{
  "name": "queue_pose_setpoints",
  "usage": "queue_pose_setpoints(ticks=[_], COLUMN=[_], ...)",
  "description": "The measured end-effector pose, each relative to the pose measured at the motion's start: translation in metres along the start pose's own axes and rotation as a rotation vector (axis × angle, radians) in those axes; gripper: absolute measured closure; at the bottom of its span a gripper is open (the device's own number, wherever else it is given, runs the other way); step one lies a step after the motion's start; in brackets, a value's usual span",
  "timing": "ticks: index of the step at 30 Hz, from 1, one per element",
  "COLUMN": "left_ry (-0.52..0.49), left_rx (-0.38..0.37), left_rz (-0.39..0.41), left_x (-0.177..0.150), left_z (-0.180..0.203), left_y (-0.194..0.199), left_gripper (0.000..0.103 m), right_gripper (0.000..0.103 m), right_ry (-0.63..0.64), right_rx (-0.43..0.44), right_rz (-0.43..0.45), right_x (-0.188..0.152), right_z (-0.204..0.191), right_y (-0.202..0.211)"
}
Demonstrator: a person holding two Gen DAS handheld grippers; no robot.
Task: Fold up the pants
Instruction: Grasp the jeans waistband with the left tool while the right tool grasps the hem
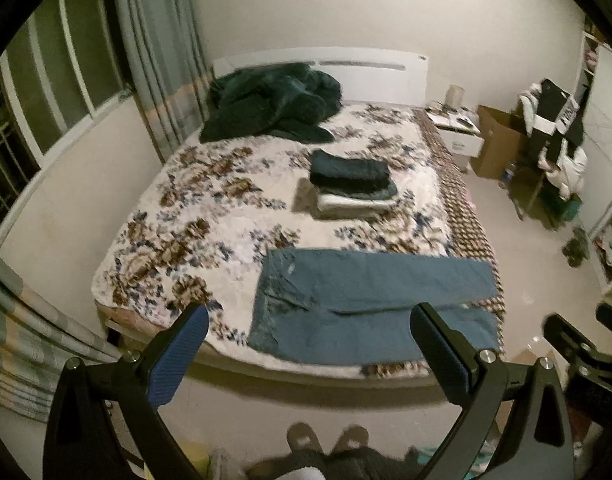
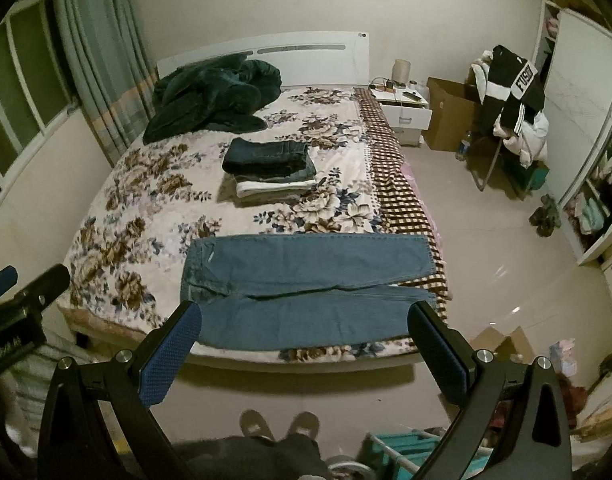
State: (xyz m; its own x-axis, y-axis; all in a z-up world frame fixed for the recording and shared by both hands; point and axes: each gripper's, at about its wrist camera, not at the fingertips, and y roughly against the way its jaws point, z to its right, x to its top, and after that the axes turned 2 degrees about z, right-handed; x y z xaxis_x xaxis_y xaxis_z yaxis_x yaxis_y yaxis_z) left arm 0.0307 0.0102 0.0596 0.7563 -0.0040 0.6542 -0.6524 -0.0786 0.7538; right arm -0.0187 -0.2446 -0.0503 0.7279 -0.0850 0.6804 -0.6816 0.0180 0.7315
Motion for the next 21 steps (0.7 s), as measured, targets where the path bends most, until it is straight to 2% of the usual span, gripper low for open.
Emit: queue_pose_setpoints(ticks=[4,10,16,21], left_ry=[0.039,0.149,0.191,0.268], left_rx=[0.068,0.102,0.155,0.153], left_rz=[-0.002,-0.089,-0.273,-0.446], left_x=[0.006,0.026,0.026,0.023], left_z=[-0.002,-0.008,0.0,-0.002], left_y=[-0.05,-0.144,-0.277,-0.399], left_gripper=[0.0,0.0,0.0,0.0], right_gripper=[0.0,0.0,0.0,0.0], right_ry=[-0.07,-0.204,-0.385,-0.498], right_rx=[0.003,-0.042,-0.095,-0.164], right_rz=[-0.004,-0.055,-0.188,-0.272], right_x=[0.013,0.041,0.058,0.061], right_z=[0.029,0.075,0.125,0.158], right_y=[-0.047,-0.151,-0.296,-0.422])
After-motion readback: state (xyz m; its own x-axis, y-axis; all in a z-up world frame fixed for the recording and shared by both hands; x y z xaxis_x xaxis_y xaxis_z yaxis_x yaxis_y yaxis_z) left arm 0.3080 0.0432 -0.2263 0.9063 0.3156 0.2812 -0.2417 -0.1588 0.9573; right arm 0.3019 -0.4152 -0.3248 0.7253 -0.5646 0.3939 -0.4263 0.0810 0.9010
